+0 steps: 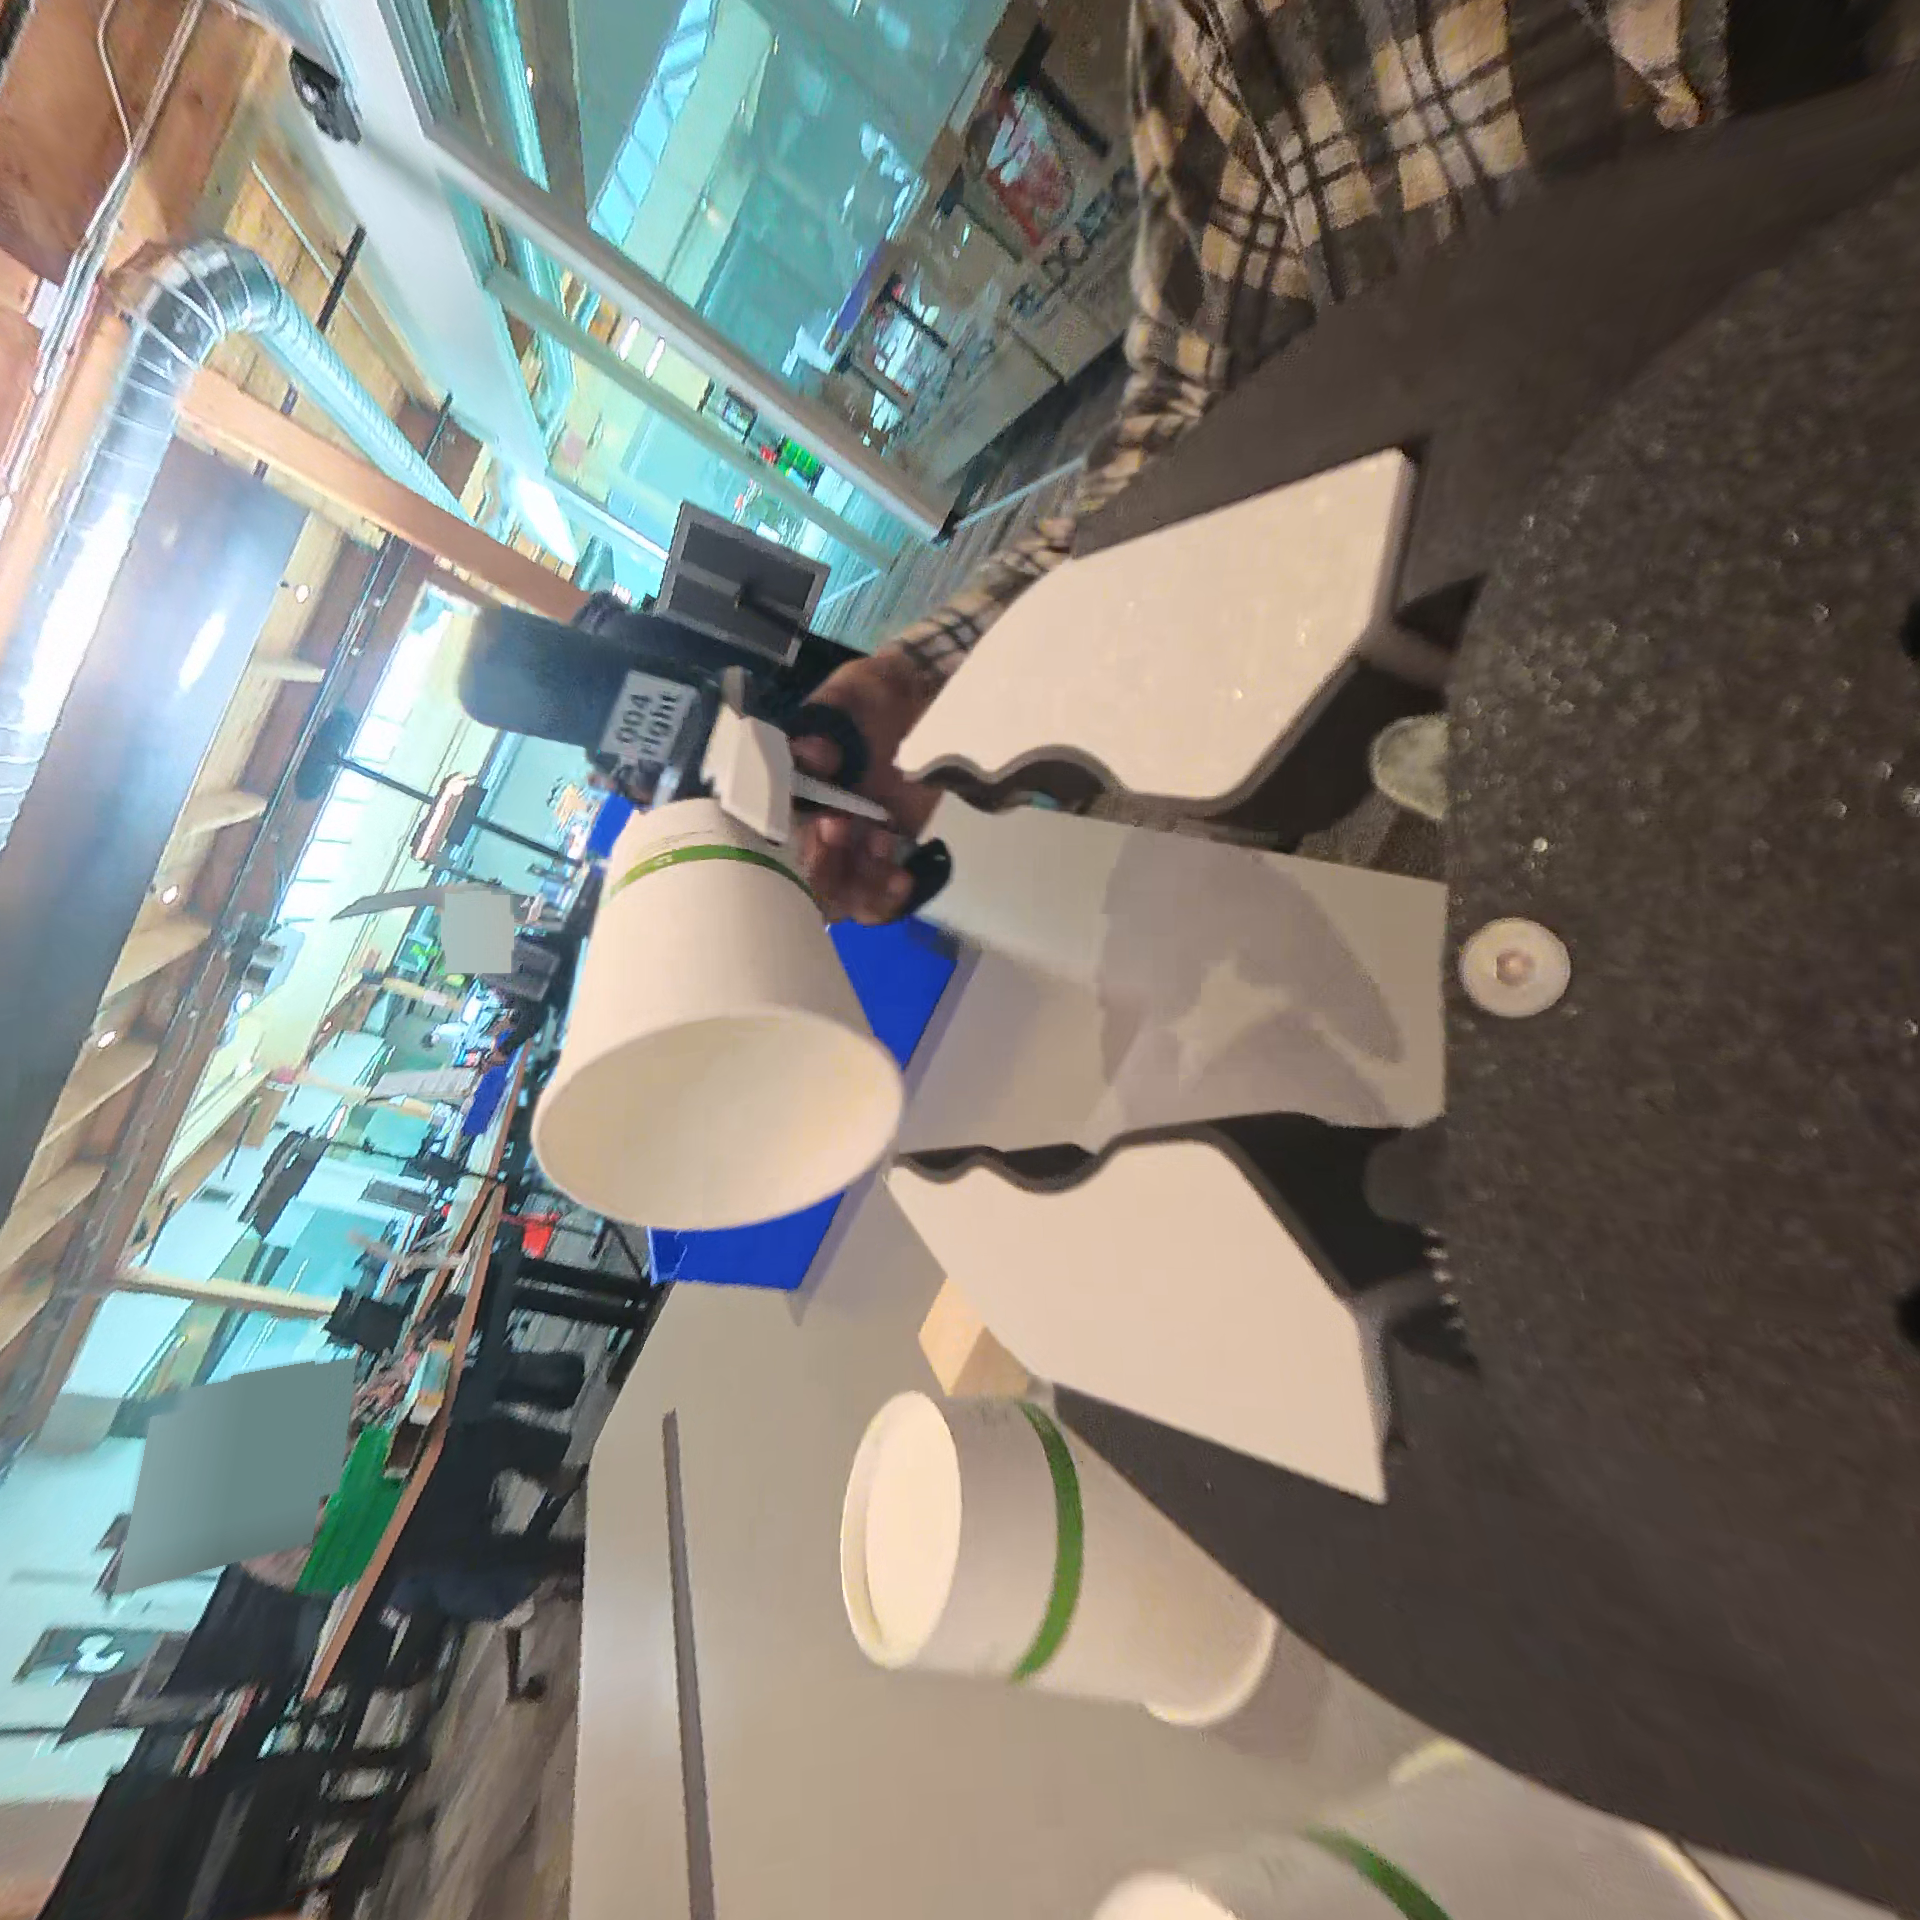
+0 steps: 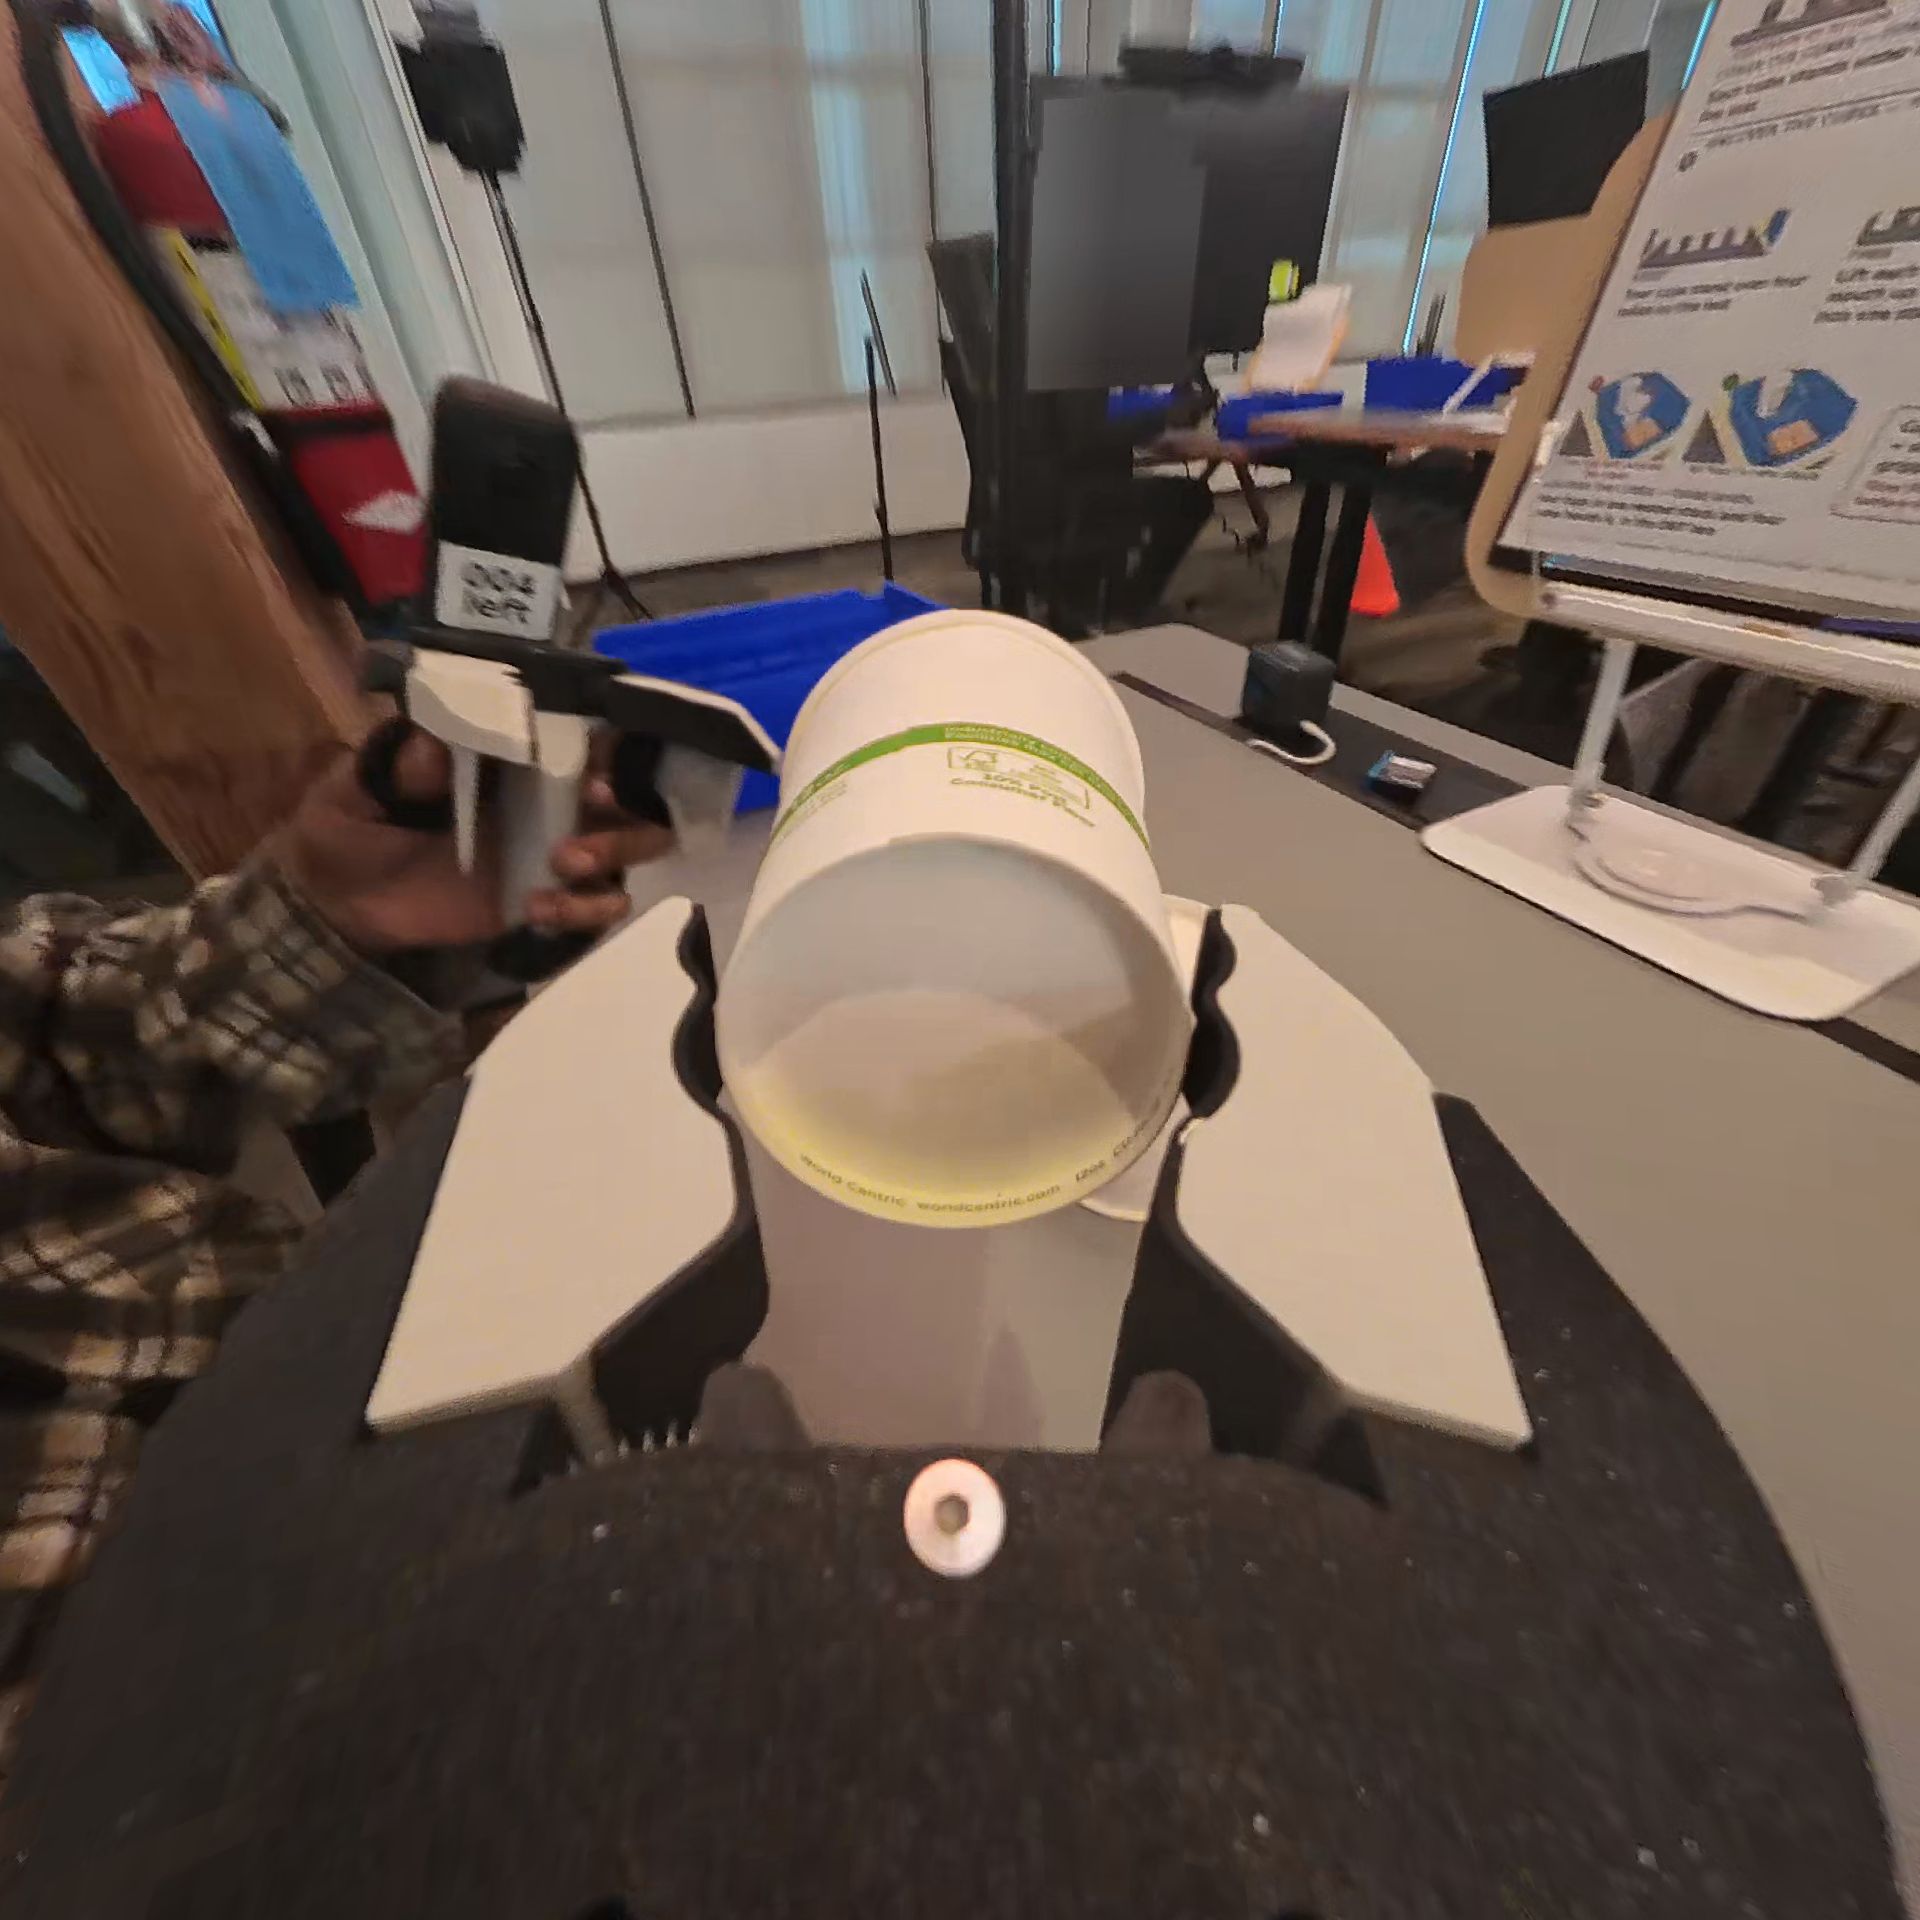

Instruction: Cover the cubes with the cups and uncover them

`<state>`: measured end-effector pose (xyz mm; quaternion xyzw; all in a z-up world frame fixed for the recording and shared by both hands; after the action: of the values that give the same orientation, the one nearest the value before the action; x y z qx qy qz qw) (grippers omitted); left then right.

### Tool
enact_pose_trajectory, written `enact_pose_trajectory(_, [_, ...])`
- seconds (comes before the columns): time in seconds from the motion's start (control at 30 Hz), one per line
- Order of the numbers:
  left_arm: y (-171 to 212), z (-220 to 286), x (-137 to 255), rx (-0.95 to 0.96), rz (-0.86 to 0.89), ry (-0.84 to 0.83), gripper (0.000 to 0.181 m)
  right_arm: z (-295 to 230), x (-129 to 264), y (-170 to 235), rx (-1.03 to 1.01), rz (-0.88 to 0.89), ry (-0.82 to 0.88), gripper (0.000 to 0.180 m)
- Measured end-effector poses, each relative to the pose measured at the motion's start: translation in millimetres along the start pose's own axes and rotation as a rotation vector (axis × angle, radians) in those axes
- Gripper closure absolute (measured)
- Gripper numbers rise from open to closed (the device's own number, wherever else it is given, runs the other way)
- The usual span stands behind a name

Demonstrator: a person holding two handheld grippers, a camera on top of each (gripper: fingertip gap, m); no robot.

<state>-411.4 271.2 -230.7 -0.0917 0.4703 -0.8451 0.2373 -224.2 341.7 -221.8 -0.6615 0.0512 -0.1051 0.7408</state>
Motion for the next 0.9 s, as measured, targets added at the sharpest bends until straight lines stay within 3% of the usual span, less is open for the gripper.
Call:
enact_pose_trajectory(0.27, [9.2,-1.2,-35.1,0.068,-0.097,0.101,0.129,-30.3,-15.0,19.8,0.006,0.079,-0.064,0.092])
enact_pose_trajectory(0.43, [7.7,1.3,-39.9,0.085,-0.116,0.191,0.168,-35.0,-17.9,22.0,0.053,0.062,-0.076,0.092])
enact_pose_trajectory(0.53, [5.5,5.1,-45.0,0.084,-0.173,0.238,0.175,-34.7,-13.9,27.2,0.093,0.022,-0.065,0.092])
enact_pose_trajectory(0.6, [4.6,10.2,-52.3,0.04,-0.247,0.253,0.18,-31.8,-4.8,31.6,0.117,-0.017,-0.024,0.081])
enact_pose_trajectory(0.8, [7.8,18.8,-75.0,-0.241,-0.516,0.142,0.181,-26.4,40.0,36.7,0.149,-0.123,0.077,0.074])
enact_pose_trajectory(0.9, [13.9,18.1,-73.5,-0.376,-0.643,0.085,0.181,-24.0,47.6,39.8,0.149,-0.252,0.026,0.062])
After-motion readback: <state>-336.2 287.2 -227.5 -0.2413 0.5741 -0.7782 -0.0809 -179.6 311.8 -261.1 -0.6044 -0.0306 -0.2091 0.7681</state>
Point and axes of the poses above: each gripper's, where its closed fingertips meet, x back along the fingers, y out of its underside, z = x × y across the jaws, the point moved 5 cm from there along x, back along the fingers, and after that the axes turned 10 degrees about x, right-handed, at the moved point
